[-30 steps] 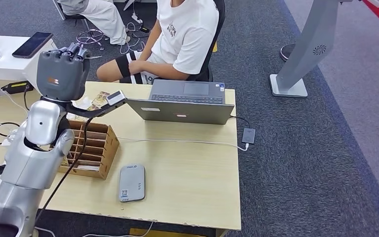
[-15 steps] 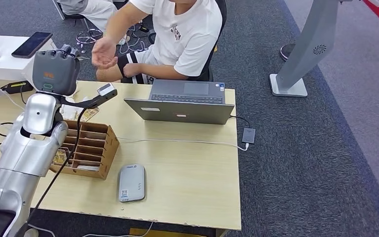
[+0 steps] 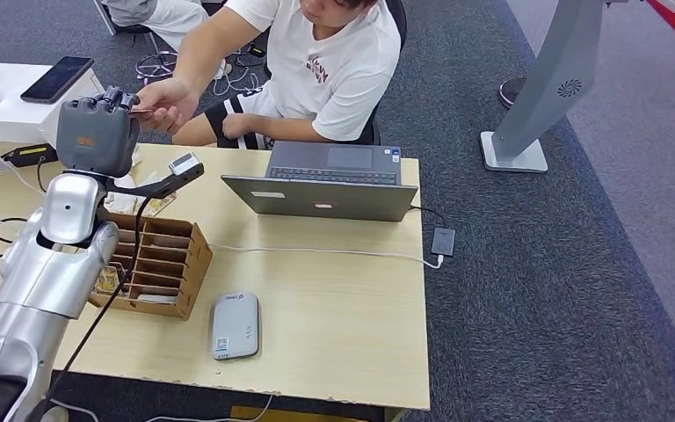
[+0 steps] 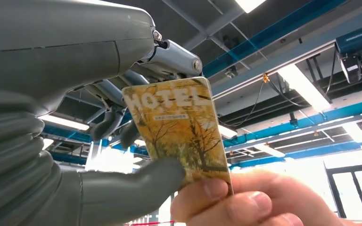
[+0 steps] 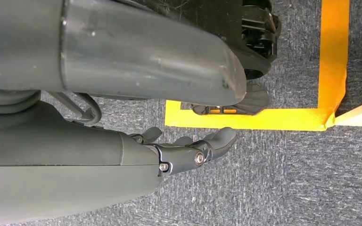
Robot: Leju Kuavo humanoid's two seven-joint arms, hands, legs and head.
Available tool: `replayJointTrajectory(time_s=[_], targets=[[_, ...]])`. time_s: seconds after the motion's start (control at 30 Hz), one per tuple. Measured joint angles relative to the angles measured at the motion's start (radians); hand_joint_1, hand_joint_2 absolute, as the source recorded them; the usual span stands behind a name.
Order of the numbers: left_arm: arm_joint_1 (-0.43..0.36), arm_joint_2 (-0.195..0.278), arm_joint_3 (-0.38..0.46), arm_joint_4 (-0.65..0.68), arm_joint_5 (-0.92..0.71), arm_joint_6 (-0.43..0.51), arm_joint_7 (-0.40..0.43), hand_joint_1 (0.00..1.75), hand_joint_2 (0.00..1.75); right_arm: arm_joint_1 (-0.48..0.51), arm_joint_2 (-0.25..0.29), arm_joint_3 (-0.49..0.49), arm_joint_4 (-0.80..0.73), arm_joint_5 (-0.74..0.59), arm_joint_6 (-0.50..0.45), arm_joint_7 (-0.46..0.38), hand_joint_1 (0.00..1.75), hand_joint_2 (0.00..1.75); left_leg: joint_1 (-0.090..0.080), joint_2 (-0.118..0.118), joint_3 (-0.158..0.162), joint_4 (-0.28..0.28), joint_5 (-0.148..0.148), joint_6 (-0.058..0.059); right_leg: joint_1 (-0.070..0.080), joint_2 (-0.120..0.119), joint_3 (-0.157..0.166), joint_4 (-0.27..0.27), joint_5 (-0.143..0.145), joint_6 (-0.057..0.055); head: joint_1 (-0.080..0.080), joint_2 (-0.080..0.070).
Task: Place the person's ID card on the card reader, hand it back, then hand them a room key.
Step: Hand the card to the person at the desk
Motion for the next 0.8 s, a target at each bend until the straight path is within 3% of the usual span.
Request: replayJointTrajectory(time_s=[0.53,0.67,0.8], targets=[[0.075,-0.001,0.005,-0.028,0.02,0.047,-0.015,0.0,1.75,0.001,0.0,0.0,0.0,-0.005,0.001,0.0,0.0,0.0,0.0,0.0,0.0,0.0,0.0,0.0,0.0,0.0,0.0,0.0,0.0,0.0,0.0,0.0],[0.238,-0.007,0.026,-0.195,0.076,0.089,-0.059,0.0,1.75,0.005,0.001,-0.002,0.0,-0.031,-0.016,-0.009,0.0,0.0,0.0,0.004,0.0,0.0,-0.002,0.0,0.0,0.004,-0.001,0.0,-0.001,0.0,0.0,0.0],[0.522,-0.015,0.035,-0.449,0.059,0.125,-0.077,0.0,1.75,0.015,0.011,-0.014,0.0,-0.057,-0.04,-0.025,0.0,0.0,0.0,0.009,0.001,0.0,-0.006,0.0,0.0,0.009,-0.002,-0.001,-0.003,0.0,0.0,0.0]])
